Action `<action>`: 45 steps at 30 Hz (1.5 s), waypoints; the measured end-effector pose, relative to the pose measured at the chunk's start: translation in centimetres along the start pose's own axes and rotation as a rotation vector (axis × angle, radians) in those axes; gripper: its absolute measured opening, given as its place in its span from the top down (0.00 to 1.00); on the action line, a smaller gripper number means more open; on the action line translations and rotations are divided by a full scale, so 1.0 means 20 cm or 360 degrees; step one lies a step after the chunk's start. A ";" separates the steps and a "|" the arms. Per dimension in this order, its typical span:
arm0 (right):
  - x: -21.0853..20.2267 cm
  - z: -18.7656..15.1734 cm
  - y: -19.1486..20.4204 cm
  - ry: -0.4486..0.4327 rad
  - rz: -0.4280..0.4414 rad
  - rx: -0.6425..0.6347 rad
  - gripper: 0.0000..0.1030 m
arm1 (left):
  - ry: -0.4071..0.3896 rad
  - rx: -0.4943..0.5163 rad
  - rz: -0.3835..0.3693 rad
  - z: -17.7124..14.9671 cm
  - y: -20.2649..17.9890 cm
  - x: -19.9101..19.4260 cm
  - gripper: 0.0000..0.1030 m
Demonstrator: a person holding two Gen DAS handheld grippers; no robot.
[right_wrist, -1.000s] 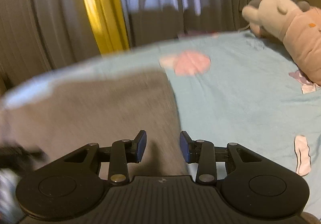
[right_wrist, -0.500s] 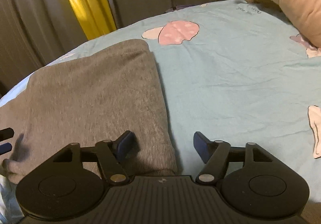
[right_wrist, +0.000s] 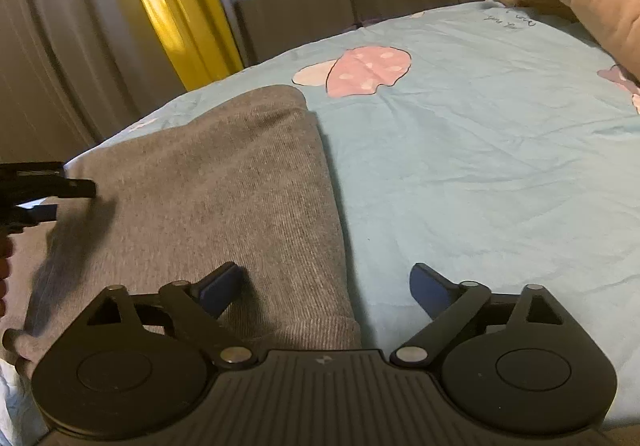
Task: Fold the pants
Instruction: 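Grasp the waistband with the left gripper and lift it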
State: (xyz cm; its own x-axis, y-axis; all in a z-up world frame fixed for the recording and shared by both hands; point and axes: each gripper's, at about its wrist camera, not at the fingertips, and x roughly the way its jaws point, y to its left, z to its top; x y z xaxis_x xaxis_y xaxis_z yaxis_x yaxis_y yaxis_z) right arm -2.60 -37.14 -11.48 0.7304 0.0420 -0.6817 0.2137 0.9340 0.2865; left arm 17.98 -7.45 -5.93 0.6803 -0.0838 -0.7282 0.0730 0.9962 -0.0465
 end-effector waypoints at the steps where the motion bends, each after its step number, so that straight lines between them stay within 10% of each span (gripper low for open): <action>1: 0.00 0.00 0.00 -0.0001 0.0003 -0.0007 0.07 | -0.0024 0.0052 0.0038 0.00 -0.01 0.01 0.22; 7: 0.01 0.00 0.01 -0.0015 0.0001 -0.0025 0.04 | -0.0162 0.0126 0.0246 -0.02 0.02 -0.11 0.11; 15: 0.02 0.00 0.01 -0.0022 -0.0017 -0.0019 0.04 | -0.0225 -0.0583 0.0068 -0.24 0.77 -0.59 0.14; 21: 0.02 0.00 0.03 -0.0018 -0.0045 -0.0014 0.04 | -0.0271 -0.1148 0.0159 -0.54 1.42 -0.85 0.27; 28: 0.02 -0.01 0.06 -0.0029 -0.0103 -0.0018 0.04 | -0.0167 -0.1473 -0.0119 -0.62 1.70 -0.66 0.53; 40: 0.04 -0.02 0.08 -0.0071 -0.0147 -0.0030 0.04 | -0.0183 -0.1696 -0.0310 -0.64 1.87 -0.42 0.42; 45: 0.04 -0.02 0.09 -0.0077 -0.0156 -0.0038 0.04 | -0.0194 -0.1739 -0.0291 -0.68 1.90 -0.44 0.76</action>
State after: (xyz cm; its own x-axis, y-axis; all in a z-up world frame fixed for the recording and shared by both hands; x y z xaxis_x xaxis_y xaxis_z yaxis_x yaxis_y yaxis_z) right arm -1.99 -35.27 -11.78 0.7374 -0.0669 -0.6722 0.2706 0.9410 0.2032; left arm 4.84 31.35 -10.49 0.7964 -0.1729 -0.5795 -0.4610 0.4467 -0.7668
